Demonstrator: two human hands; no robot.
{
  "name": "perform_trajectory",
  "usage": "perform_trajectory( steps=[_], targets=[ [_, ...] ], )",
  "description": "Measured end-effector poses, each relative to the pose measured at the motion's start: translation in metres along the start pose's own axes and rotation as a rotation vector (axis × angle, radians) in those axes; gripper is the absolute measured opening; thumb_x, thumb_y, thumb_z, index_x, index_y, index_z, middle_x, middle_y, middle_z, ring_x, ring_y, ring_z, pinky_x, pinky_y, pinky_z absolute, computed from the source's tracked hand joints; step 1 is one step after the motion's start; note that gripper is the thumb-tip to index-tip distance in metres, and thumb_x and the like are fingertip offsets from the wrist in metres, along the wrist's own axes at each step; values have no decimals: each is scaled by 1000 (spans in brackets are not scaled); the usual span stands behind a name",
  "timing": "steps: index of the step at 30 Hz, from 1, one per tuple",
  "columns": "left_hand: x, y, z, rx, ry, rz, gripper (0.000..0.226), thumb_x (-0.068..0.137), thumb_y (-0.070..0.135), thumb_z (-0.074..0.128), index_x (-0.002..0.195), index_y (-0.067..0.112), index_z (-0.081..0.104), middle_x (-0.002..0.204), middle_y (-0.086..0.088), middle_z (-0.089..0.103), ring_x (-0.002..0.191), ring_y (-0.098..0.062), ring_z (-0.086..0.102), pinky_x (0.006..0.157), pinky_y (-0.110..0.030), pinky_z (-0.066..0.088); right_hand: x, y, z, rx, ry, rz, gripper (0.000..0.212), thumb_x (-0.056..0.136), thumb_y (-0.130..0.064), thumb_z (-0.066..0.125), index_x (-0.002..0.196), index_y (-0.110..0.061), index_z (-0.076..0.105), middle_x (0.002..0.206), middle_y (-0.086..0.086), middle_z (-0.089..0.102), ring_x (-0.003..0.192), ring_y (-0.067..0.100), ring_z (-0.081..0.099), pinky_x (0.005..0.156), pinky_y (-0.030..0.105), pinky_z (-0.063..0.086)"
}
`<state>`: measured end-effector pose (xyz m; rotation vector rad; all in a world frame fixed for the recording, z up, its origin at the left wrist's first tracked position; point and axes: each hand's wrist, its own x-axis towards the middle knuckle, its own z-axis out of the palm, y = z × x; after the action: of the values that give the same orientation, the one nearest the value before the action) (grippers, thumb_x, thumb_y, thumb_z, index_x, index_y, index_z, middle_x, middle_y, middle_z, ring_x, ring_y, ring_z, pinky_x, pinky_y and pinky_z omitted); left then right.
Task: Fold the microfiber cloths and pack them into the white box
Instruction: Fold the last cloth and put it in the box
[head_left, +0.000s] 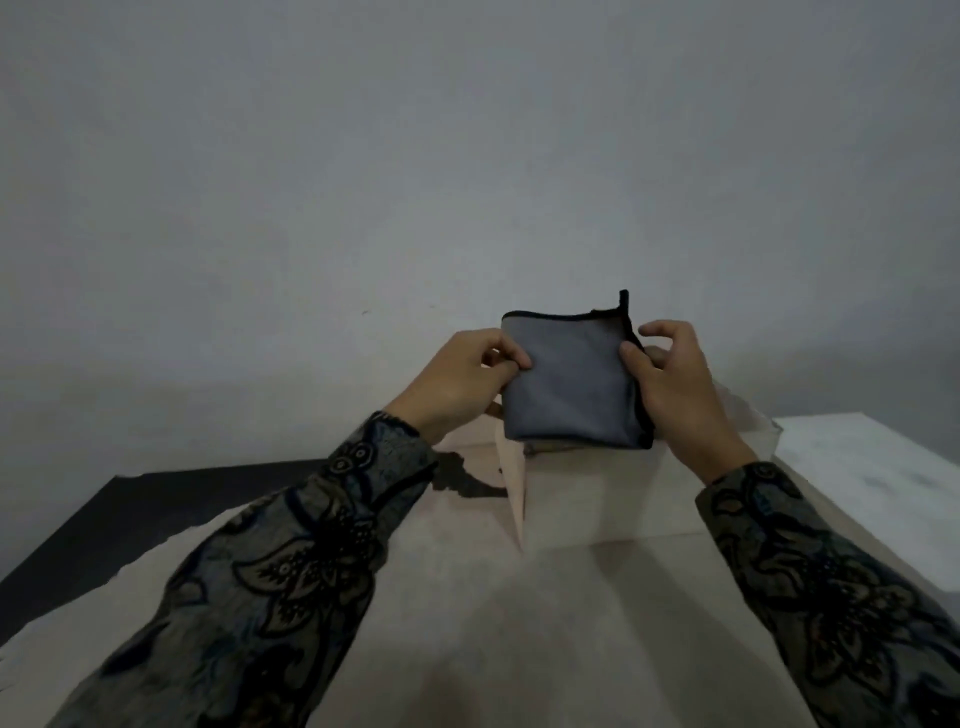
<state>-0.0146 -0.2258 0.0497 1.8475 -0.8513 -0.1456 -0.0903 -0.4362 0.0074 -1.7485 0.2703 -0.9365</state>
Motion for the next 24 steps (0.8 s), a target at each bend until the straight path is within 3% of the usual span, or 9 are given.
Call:
perform_trajectory(
  steps=[5,9,11,14,18,21,24],
  targets=[
    [61,5,28,191,-96,-40,8,93,15,64,99,10,63,95,-3,57,76,-11,59,51,-18,52,62,18,-22,-335,-90,56,25,99,-26,56,118,-16,43,95,11,65,85,27,62,72,38,49],
    [95,-3,46,453,-219,-68,24,87,23,72,106,14,61,101,-3,57,79,-17,59,65,-30,52,94,33,-34,-452,-227,83,25,97,-18,58,112,-17,37,88,12,62,72,23,57,59,33,44],
    [107,-8,55,550,-258,-83,18,86,22,72,97,15,59,102,-11,60,80,-23,60,72,-42,55,105,39,-38,-424,-279,128,17,96,-10,58,101,-19,45,86,14,63,63,20,54,52,29,42],
    [119,-17,63,617,-298,-117,18,84,22,71,91,13,57,95,-14,61,82,-25,65,76,-42,56,115,47,-39,-454,-344,133,18,93,0,58,81,-14,63,86,15,65,58,19,51,45,26,42],
    [132,-28,71,697,-311,-118,36,85,24,71,116,7,64,118,-11,63,103,-25,62,91,-38,53,124,61,-40,-506,-411,202,15,94,-3,60,95,-7,75,93,17,69,75,21,59,53,28,49],
    [136,-35,79,773,-341,-97,39,84,26,72,117,7,65,118,-11,63,108,-27,61,89,-34,52,130,71,-40,-596,-488,214,11,91,-8,67,96,-15,74,85,6,69,73,19,63,56,25,50],
    [137,-42,88,878,-388,-128,50,80,25,76,123,5,61,122,-13,62,110,-27,62,85,-30,51,126,77,-35,-763,-622,185,20,88,-10,70,107,-16,72,78,-7,64,68,9,64,53,14,50]
  ],
)
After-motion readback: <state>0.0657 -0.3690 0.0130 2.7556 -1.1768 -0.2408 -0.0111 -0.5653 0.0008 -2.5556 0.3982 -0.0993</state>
